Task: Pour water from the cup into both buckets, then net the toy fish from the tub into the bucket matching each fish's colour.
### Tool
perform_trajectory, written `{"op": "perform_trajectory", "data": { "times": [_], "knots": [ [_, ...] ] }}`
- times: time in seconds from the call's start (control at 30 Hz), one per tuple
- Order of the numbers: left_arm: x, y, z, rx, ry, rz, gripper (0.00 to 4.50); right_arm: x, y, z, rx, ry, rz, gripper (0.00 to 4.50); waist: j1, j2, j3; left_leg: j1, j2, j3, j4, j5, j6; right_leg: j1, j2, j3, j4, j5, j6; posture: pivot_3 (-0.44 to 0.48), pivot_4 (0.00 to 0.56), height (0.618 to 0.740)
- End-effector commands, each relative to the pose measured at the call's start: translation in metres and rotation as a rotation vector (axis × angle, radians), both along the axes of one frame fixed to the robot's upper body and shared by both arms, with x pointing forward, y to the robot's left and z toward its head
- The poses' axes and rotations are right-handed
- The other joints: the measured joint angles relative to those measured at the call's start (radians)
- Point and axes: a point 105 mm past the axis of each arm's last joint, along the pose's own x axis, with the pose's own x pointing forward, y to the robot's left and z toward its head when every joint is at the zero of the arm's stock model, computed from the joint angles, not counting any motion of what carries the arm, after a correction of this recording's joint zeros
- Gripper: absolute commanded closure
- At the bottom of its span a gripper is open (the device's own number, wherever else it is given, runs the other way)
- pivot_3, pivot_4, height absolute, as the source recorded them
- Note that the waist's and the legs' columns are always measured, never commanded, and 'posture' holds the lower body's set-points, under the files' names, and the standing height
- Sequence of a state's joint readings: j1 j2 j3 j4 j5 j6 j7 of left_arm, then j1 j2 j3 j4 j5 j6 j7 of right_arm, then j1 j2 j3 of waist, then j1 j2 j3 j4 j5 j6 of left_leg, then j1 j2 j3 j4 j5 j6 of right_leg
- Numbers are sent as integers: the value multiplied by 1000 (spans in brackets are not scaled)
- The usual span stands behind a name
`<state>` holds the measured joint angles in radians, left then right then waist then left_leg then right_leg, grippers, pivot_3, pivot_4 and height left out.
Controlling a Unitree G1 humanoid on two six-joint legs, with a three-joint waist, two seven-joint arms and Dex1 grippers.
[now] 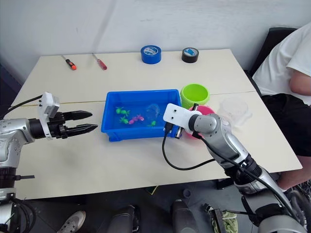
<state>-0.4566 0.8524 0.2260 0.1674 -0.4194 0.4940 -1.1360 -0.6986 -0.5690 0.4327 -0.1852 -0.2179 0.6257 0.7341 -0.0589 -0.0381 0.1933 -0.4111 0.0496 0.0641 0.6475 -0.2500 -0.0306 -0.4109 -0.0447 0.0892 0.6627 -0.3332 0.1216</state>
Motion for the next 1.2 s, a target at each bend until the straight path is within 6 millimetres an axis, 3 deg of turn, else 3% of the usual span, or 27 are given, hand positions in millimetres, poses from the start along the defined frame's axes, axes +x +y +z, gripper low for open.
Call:
{"op": "perform_trajectory", "data": {
  "times": [0.03, 0.37, 0.63, 0.97, 1.2],
  "knots": [
    [-4, 4, 16, 0, -56, 9, 1045, -2, 11, 4, -8, -28, 41, 4500, -1, 0, 0, 0, 0, 0, 0, 0, 0, 0, 0, 0, 0, 0, 0, 0, 150, 734],
    [-8, 4, 17, -8, -57, 19, 1045, -6, 21, -4, 3, 6, 68, 4500, -1, 0, 0, 0, 0, 0, 0, 0, 0, 0, 0, 0, 0, 0, 0, 0, 150, 734],
    [-9, 4, 17, -12, -57, 22, 1045, -9, 31, 13, 197, 109, 41, 4500, 0, 0, 0, 0, 0, 0, 0, 0, 0, 0, 0, 0, -1, 0, 0, 0, 150, 734],
    [-5, 2, 19, -13, -63, 11, 1045, -10, 19, 40, 264, 104, 4, 4500, -1, 0, 0, 0, 0, 0, -1, -1, 0, 0, -1, -1, -1, 0, -1, 0, 150, 734],
    [-2, -1, 27, -21, -79, -12, 1045, -19, 9, 46, 289, 126, 1, 4500, 0, 0, 0, -1, 0, 0, -1, -1, 0, 0, -1, -1, -2, 0, -1, 0, 150, 734]
  ]
}}
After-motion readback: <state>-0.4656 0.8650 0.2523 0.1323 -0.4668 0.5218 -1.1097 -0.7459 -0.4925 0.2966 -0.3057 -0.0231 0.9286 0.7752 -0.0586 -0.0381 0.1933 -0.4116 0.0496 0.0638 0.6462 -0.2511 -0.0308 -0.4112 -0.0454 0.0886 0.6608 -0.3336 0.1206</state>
